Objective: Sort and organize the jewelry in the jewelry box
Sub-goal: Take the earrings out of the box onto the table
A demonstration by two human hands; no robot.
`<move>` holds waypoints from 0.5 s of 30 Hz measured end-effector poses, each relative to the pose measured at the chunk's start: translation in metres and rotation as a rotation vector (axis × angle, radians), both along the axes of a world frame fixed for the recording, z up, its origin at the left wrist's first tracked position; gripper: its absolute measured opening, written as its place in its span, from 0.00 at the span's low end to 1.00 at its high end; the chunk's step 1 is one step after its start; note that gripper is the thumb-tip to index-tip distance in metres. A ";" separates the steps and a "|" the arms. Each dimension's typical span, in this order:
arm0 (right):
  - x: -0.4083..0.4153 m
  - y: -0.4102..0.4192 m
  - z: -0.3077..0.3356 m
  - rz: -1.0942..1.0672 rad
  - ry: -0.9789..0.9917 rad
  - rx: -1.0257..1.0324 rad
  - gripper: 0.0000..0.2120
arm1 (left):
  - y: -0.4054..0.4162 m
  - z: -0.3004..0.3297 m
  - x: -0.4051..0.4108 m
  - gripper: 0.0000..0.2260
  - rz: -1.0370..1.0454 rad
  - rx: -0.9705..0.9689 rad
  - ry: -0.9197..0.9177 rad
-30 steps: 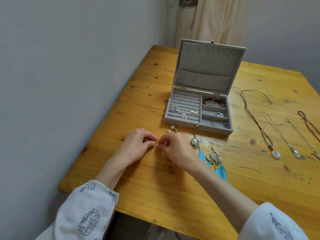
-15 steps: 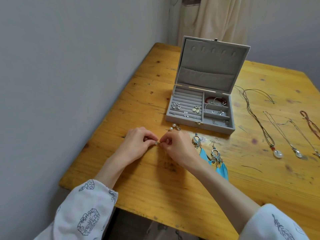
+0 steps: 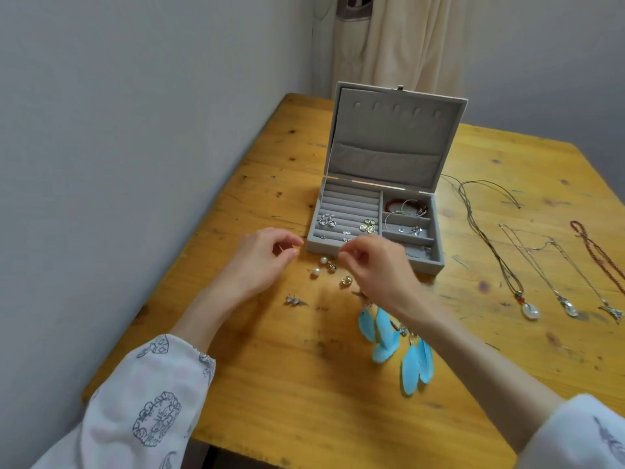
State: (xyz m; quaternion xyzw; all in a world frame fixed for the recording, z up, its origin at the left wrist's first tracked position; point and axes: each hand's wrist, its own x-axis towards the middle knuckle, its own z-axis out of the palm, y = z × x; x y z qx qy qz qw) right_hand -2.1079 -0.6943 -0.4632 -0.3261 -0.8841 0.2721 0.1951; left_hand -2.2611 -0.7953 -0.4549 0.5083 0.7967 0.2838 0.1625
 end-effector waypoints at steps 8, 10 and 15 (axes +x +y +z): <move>0.001 0.086 -0.003 -0.166 -0.076 0.055 0.12 | 0.086 0.006 -0.001 0.11 -0.130 -0.010 0.204; -0.002 0.092 -0.006 -0.146 -0.109 0.071 0.13 | 0.097 0.003 -0.001 0.11 -0.144 -0.006 0.239; -0.005 0.095 -0.016 -0.064 -0.202 0.163 0.12 | 0.120 -0.006 0.004 0.14 -0.216 -0.051 0.320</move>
